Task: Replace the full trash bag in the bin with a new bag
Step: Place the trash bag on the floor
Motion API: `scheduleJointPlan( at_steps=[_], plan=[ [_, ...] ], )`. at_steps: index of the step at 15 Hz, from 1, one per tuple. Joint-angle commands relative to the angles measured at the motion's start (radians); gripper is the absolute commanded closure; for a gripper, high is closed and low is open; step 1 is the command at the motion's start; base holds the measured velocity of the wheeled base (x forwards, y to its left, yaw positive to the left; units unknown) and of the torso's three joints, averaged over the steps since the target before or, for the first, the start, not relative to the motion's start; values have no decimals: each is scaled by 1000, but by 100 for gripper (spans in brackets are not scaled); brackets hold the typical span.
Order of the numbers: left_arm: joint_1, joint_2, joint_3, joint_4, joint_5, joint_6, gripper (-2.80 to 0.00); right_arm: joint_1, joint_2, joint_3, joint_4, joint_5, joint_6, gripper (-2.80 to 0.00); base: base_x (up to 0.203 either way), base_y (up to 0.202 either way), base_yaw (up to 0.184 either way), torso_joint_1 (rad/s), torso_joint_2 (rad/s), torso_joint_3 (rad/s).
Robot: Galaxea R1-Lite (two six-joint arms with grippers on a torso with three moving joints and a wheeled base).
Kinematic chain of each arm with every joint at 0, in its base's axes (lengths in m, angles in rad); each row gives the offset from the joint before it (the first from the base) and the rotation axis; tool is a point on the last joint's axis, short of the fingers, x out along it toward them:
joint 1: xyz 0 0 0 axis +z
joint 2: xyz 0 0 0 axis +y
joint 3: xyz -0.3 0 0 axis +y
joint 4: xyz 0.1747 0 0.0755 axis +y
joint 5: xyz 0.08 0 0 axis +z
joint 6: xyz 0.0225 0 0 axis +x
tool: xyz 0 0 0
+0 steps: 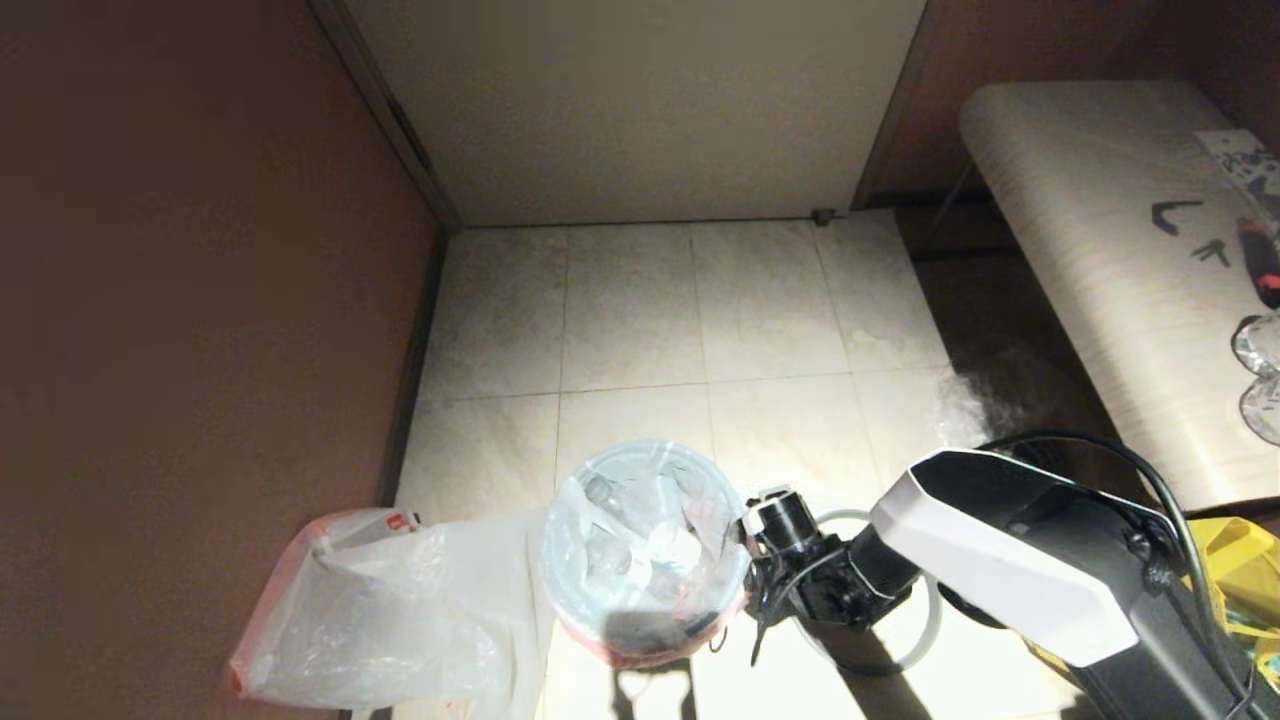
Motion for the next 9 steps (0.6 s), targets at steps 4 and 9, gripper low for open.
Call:
scheduleJointPlan(
  at_steps=[4,9],
  plan=[
    [0,1,0,0,1,-1,0,-2,13,-18,-69,-89,1,-280,0,0,0,0,0,0],
    [0,1,0,0,1,-1,0,-10,1,-7,-67,-118,1,-280,0,0,0,0,0,0]
  ],
)
